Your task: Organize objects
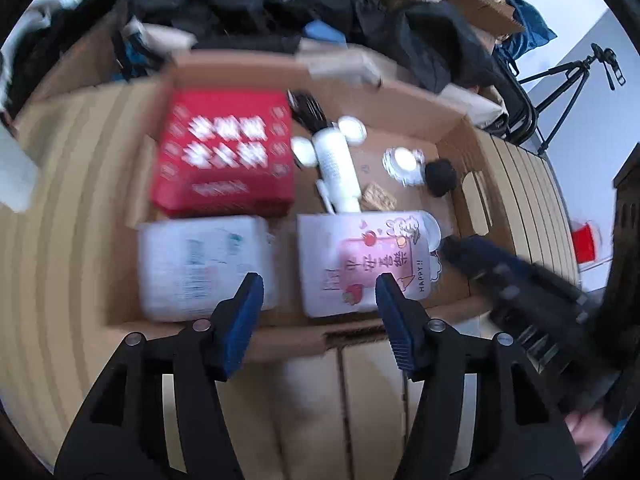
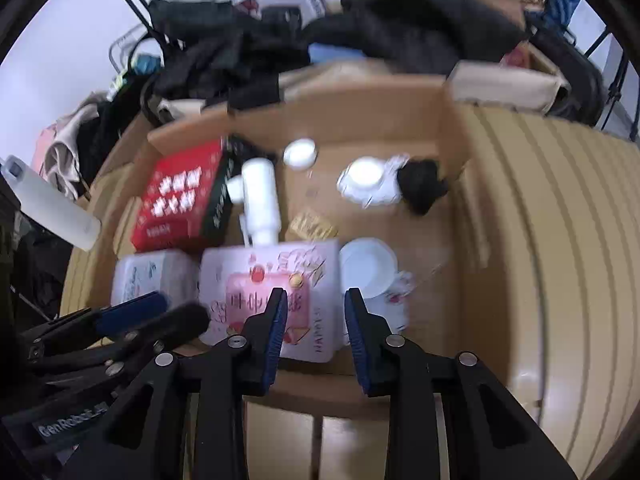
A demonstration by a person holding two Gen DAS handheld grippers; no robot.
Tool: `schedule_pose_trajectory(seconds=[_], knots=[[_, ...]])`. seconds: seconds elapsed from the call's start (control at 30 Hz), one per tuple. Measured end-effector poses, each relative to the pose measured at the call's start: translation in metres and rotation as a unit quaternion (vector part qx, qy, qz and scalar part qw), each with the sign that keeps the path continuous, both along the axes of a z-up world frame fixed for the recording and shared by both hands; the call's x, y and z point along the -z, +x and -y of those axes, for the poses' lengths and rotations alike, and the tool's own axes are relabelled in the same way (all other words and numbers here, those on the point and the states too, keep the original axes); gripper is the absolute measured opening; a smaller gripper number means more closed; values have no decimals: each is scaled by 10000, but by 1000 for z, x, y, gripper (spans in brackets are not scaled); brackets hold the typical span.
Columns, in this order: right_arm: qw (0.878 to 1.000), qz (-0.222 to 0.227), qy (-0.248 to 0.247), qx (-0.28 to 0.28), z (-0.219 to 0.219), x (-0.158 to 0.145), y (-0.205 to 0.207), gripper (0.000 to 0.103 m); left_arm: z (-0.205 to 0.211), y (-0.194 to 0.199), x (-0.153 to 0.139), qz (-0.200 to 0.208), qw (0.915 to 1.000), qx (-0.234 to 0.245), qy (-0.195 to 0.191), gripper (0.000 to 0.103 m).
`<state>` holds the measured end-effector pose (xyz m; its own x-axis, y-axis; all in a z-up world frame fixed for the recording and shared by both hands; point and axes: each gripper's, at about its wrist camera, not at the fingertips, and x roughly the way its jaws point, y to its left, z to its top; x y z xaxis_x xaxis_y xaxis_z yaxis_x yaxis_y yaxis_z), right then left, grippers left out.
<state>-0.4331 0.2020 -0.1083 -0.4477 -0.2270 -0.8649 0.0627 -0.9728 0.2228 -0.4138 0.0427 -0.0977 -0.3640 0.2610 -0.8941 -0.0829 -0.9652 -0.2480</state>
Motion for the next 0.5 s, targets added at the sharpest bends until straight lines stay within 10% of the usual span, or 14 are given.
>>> schedule_pose_trajectory(seconds=[0.1, 0.5], knots=[[9993, -366, -42, 85, -11, -39, 13, 82, 21, 16, -40, -396, 9983, -216, -356, 69], [9866, -1457, 670, -289, -14, -162, 137, 85, 64, 153, -128, -1209, 9903, -277, -631, 78]])
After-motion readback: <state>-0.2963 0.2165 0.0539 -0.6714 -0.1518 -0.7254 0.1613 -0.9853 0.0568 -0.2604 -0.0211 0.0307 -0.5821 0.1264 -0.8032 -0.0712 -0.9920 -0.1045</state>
